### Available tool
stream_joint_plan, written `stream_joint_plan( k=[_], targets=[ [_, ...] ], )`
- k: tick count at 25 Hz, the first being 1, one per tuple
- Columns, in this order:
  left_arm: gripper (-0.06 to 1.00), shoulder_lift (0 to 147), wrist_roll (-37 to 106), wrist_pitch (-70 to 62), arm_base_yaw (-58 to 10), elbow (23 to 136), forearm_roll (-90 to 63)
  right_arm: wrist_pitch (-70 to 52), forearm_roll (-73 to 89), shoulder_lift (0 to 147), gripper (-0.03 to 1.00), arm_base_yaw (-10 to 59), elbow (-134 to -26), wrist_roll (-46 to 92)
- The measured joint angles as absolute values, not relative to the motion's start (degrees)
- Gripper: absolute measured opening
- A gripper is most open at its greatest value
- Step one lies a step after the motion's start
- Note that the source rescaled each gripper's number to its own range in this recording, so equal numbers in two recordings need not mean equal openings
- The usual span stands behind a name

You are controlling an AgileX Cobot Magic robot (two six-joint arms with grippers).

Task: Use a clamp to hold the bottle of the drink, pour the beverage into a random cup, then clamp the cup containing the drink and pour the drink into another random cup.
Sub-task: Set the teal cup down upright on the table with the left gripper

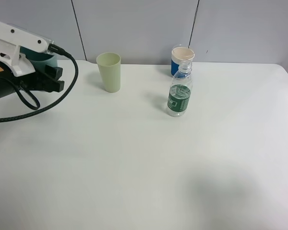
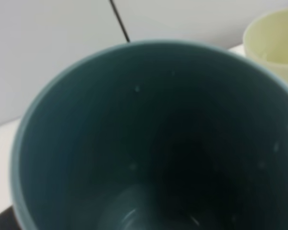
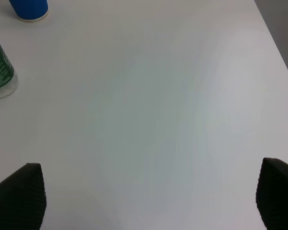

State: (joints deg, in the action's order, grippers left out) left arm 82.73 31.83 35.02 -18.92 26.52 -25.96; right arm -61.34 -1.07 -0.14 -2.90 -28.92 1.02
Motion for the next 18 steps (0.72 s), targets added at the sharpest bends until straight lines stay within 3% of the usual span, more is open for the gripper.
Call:
stream_joint_plan(
  k=[18],
  targets=[
    [0.02,85.14,1.53,47.42,-18.92,17.72,-6.54,-61.34,-1.07,-0.14,0.7,-2.9,-28.92,1.02]
  ],
)
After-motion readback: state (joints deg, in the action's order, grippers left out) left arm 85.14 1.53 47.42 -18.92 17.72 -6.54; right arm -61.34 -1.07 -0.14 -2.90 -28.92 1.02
